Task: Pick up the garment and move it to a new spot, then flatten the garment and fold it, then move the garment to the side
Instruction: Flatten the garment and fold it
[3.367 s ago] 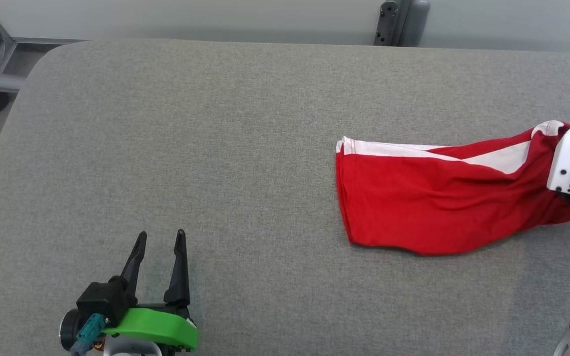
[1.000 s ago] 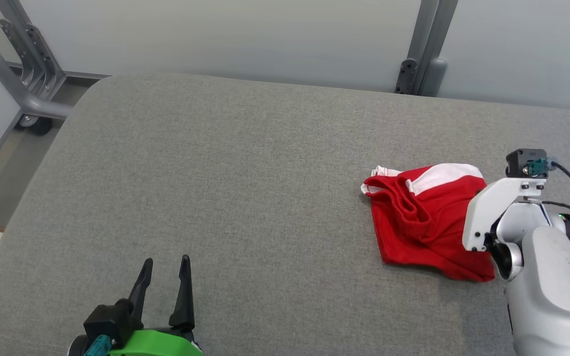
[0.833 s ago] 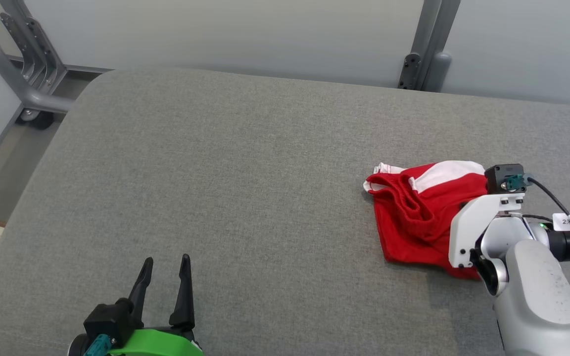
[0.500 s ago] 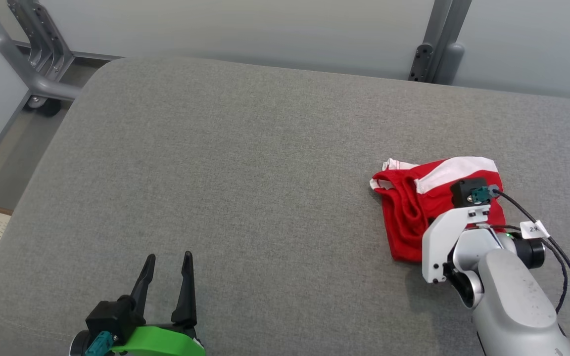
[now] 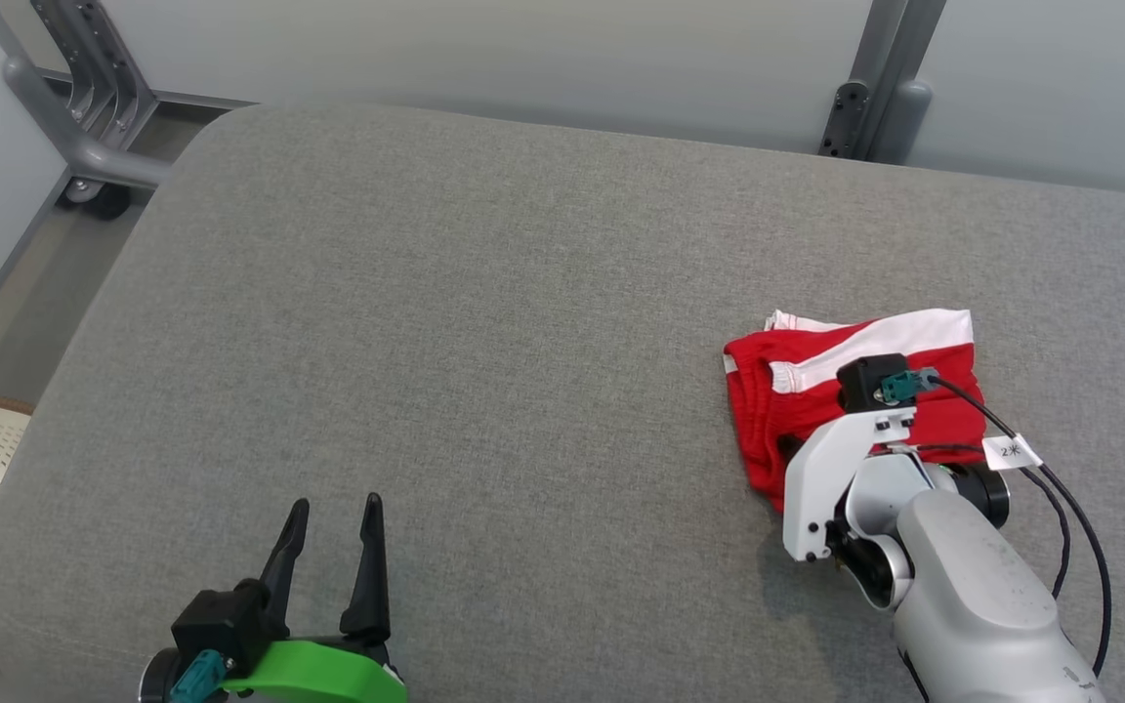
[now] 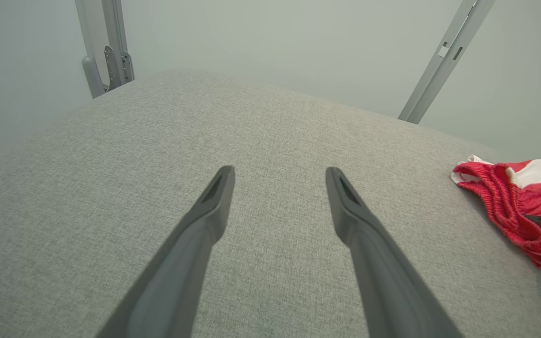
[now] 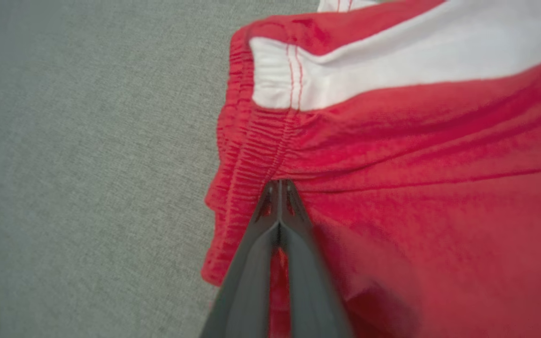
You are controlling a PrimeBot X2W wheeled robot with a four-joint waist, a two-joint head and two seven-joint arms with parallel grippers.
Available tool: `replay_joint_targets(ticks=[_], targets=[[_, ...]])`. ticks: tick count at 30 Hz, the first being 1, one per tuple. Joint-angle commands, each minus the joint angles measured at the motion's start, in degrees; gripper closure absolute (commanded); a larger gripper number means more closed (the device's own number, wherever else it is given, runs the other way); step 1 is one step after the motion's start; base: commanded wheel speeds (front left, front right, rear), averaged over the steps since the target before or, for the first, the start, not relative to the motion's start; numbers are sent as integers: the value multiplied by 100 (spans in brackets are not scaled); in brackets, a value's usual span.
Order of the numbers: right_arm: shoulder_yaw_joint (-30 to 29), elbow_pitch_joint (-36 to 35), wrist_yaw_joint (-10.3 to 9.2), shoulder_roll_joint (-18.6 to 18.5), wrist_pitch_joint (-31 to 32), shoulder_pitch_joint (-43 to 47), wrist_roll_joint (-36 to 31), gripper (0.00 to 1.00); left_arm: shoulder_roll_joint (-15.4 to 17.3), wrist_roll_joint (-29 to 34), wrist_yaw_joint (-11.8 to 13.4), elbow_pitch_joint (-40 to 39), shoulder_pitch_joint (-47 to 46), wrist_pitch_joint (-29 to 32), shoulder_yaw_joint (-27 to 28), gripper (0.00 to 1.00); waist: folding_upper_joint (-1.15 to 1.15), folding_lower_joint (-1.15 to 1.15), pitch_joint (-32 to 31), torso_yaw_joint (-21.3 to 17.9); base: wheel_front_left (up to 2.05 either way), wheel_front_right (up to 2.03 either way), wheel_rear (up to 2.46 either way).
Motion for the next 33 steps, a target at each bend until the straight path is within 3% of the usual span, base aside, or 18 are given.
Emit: replay_joint_targets(ticks=[1, 12, 13, 14, 15, 20, 33], targets=[[52, 53, -1, -7, -79, -59, 103, 100, 5, -37, 3, 9, -29, -14, 21, 0, 0, 0, -17, -15, 0, 0, 0], [116, 153, -2, -14, -801, 248, 1051, 100, 6, 28, 69, -28, 157, -14, 150, 0, 0, 0, -369, -278, 0, 0, 0], [93, 123, -2, -15, -899, 315, 1110, 86, 6, 48, 62, -28, 174, -14, 174, 0, 0, 0, -420, -316, 0, 0, 0], [81, 72, -2, -11, -1007, 373, 1128, 25, 6, 57, 56, -30, 195, -14, 202, 0, 0, 0, -464, -350, 0, 0, 0], [44, 9, -2, -10, -1155, 449, 1155, 0, 6, 60, 49, -38, 223, -14, 236, 0, 0, 0, -512, -393, 0, 0, 0], [-24, -544, -2, -13, -1843, 1003, 1251, 0, 10, 117, 52, -122, 360, -14, 407, 0, 0, 0, -709, -620, 0, 0, 0], [-1009, -2906, -2, -11, -2749, 2895, 149, 0, 21, 151, -3, -238, 639, -14, 734, 0, 0, 0, -1033, -1207, 0, 0, 0]])
